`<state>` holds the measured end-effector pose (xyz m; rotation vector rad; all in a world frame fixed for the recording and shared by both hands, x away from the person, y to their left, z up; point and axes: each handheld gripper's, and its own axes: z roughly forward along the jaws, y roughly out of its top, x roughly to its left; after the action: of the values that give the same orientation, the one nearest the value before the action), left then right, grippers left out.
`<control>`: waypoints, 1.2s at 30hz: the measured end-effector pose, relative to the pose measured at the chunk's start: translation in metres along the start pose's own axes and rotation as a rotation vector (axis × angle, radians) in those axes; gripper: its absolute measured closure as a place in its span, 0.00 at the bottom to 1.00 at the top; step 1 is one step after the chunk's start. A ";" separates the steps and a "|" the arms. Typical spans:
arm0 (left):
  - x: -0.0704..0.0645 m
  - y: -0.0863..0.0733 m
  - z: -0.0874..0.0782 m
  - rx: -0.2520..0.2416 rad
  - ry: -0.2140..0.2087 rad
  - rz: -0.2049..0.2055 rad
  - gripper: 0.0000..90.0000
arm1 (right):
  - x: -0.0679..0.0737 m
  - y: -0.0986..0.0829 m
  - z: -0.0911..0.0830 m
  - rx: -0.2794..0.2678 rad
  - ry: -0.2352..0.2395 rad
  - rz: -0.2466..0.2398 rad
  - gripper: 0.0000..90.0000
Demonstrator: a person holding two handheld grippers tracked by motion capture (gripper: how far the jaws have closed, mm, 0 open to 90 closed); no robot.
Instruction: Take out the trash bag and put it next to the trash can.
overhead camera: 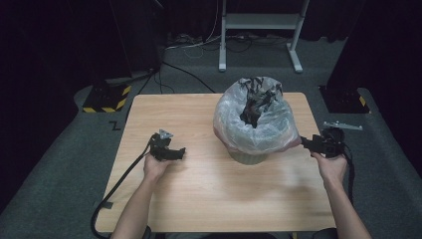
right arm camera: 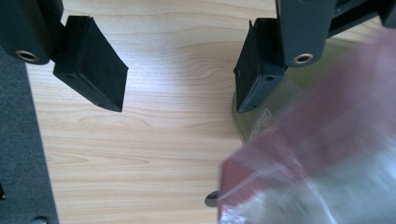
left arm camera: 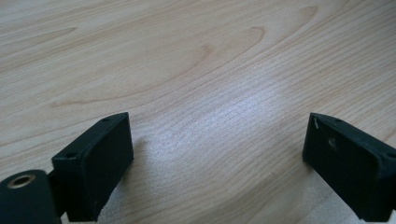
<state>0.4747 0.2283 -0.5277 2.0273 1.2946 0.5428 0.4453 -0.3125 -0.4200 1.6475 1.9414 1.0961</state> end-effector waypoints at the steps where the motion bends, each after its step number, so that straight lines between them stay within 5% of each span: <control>1: 0.000 0.000 0.000 -0.002 0.000 -0.002 0.10 | -0.001 0.000 -0.002 -0.009 0.000 0.001 0.38; 19: -0.001 0.004 0.001 0.027 0.005 -0.006 0.11 | 0.027 0.046 -0.038 -0.159 0.058 -0.040 0.38; 24: 0.001 0.009 -0.001 0.059 -0.006 -0.031 0.13 | 0.050 0.059 -0.027 -0.143 0.109 -0.097 0.38; 29: -0.001 0.014 -0.004 0.095 -0.018 -0.036 0.16 | 0.054 0.064 -0.021 -0.130 0.105 -0.129 0.37; 31: -0.003 0.018 -0.009 0.075 -0.031 -0.048 0.16 | 0.052 0.065 -0.020 -0.126 0.099 -0.123 0.37; 33: -0.007 0.024 -0.014 0.061 -0.044 -0.012 0.16 | 0.050 0.066 -0.017 -0.138 0.113 -0.083 0.37; 34: -0.010 0.026 -0.016 0.073 -0.035 0.010 0.16 | 0.052 0.066 -0.017 -0.145 0.110 -0.096 0.37; 36: -0.012 0.028 -0.017 0.081 -0.035 -0.010 0.17 | 0.057 0.069 -0.015 -0.148 0.080 -0.154 0.38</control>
<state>0.4761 0.2151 -0.4957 2.0861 1.3243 0.4550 0.4660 -0.2622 -0.3475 1.3734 1.9486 1.2287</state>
